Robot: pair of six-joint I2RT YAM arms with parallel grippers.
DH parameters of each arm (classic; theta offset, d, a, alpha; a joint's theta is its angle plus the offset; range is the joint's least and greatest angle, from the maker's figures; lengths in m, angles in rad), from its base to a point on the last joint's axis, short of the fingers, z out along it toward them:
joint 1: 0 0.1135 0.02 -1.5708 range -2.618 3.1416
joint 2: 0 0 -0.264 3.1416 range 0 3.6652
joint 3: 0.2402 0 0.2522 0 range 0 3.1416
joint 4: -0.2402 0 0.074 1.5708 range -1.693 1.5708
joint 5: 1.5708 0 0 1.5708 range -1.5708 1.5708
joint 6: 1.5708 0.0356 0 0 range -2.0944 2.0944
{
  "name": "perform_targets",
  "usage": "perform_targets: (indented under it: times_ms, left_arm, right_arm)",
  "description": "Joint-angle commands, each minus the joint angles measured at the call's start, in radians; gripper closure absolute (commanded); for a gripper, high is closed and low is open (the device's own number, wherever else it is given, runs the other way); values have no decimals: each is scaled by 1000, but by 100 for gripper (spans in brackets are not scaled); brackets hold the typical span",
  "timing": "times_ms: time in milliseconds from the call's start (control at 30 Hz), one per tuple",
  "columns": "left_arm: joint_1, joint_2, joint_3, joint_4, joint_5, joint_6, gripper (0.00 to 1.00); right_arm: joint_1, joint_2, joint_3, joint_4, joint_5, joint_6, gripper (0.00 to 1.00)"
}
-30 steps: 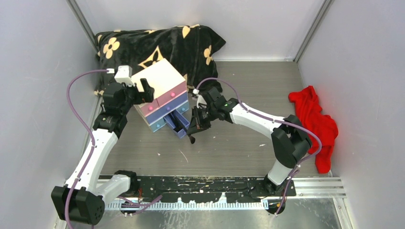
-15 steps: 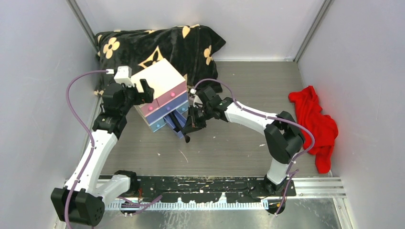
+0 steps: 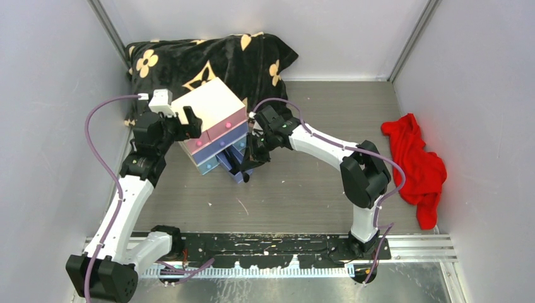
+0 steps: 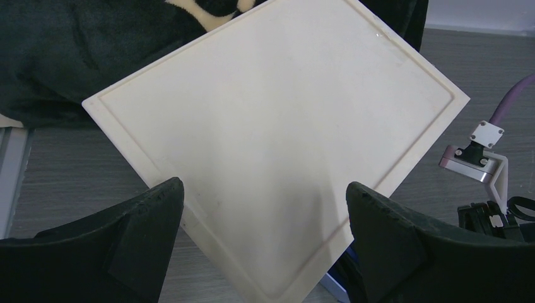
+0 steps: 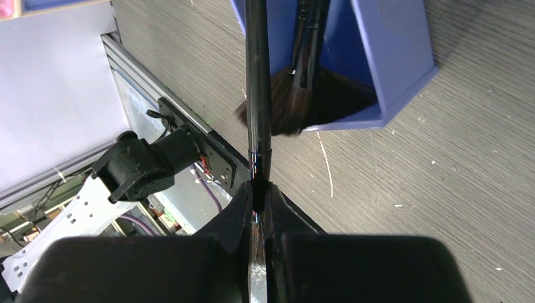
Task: Organize the makeup
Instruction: Place the makeup brush in the drawer.
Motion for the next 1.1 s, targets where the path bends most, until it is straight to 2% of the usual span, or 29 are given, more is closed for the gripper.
perform_targets:
  times_ms: [0, 167, 600, 1067]
  left_arm:
    - [-1, -13, 6, -30, -10, -1, 0]
    - [0, -16, 7, -26, -8, -3, 0]
    - [-1, -25, 16, -38, 10, -4, 0]
    - [-1, -20, 15, -37, 14, -2, 0]
  right_arm:
    - [-6, -7, -4, -34, 8, 6, 99]
    - [-6, -10, -18, -19, 18, 20, 99]
    - [-21, 162, 184, -48, 12, 11, 98]
    - [-24, 214, 192, 94, -23, 120, 96]
